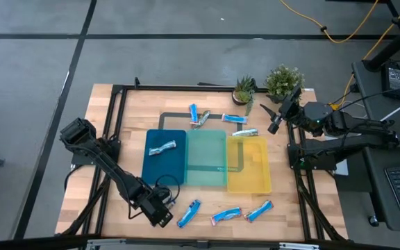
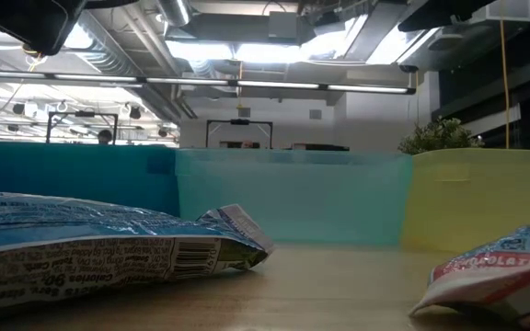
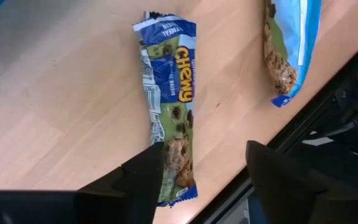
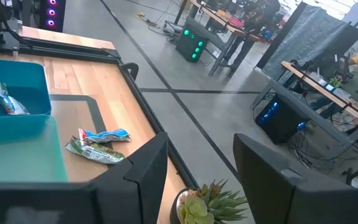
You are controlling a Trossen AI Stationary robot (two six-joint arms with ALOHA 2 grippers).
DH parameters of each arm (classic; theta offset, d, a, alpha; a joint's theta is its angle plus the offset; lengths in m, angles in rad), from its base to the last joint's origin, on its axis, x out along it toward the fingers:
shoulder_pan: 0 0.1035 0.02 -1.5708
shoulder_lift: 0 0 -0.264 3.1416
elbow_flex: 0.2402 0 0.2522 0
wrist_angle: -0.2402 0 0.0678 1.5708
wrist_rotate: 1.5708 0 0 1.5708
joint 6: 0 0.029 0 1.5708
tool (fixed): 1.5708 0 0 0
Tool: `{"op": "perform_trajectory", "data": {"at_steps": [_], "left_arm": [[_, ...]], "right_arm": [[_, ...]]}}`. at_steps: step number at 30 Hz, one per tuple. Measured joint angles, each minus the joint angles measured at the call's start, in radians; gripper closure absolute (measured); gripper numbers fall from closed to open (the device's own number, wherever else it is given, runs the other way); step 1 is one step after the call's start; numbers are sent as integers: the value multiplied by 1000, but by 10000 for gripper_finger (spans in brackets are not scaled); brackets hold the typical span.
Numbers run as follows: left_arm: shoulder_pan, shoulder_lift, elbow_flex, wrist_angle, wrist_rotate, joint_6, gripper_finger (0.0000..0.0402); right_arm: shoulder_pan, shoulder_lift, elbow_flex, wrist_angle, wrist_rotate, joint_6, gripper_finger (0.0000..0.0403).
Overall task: Pick and place Granola Bars by type
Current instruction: Put the left blue granola bar into the green bin
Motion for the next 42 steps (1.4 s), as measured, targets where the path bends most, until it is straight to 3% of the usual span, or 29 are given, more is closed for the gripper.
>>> {"op": "perform_trajectory", "data": {"at_steps": [8, 19, 27, 32, 42], "left_arm": [[0, 19, 0, -7, -9, 1, 173], [0, 134, -1, 48, 63, 29, 173], [3, 150, 3, 47, 99, 30, 178], [11, 151, 1, 39, 119, 28, 216], [18, 139, -2, 69, 141, 27, 353]], "right_arm": [[0, 0, 0, -1, 0, 4, 217], [0, 0, 0, -1, 0, 3, 217], [0, 0, 0, -1, 0, 1, 217], [0, 0, 0, -1, 0, 0, 217], [0, 0, 0, -1, 0, 0, 217]]}}
